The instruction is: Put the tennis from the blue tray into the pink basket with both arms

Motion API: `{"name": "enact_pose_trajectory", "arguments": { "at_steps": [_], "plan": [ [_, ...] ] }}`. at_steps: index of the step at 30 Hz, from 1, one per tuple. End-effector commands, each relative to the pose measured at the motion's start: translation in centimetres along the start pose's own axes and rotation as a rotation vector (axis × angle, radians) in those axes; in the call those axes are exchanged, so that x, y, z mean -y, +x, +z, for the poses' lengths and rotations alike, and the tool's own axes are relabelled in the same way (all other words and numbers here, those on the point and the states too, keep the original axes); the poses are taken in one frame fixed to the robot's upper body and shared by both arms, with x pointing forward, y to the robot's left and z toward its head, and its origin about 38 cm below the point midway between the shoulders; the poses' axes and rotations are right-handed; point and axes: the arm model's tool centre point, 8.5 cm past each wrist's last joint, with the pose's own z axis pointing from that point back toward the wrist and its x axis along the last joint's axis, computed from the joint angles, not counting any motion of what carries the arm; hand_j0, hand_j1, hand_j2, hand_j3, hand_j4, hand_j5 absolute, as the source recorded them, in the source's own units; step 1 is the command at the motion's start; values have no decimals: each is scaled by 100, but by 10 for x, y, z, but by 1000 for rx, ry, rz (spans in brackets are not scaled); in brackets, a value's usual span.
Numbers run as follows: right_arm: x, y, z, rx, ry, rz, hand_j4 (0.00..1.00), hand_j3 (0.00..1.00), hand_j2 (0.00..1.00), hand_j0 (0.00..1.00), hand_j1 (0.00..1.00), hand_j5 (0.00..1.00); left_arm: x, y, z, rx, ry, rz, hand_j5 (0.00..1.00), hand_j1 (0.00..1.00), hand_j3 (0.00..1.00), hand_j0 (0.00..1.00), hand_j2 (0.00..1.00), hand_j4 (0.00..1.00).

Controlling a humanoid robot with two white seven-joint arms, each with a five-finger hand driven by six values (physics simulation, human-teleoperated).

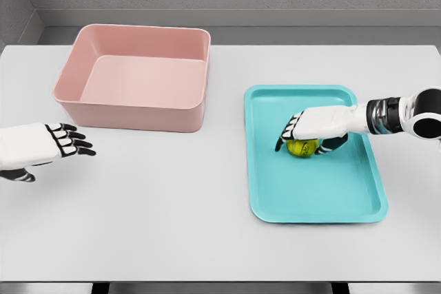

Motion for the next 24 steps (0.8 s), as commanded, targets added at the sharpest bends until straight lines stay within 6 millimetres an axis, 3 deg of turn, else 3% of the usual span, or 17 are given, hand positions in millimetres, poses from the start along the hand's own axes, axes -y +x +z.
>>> {"name": "enact_pose_trajectory", "arguments": {
  "at_steps": [1, 8, 16, 24],
  "plan": [
    [0, 0, 0, -1, -3, -3, 64, 64, 64, 64, 64, 64, 2, 1, -5, 5, 14, 14, 100, 100, 100, 100, 100, 100],
    [2, 0, 1, -2, -6, -3, 52, 52, 52, 52, 52, 52, 1, 1, -5, 5, 18, 14, 100, 100, 100, 100, 100, 100],
    [7, -1, 5, -4, -24, 0, 47, 47, 47, 47, 47, 47, 0, 0, -4, 2, 21, 17, 100, 100, 100, 100, 100, 100],
    [31, 4, 21, -10, -88, 46, 39, 39, 39, 39, 39, 39, 2, -2, 0, 21, 70, 124, 100, 100, 100, 100, 100, 100]
  ]
}}
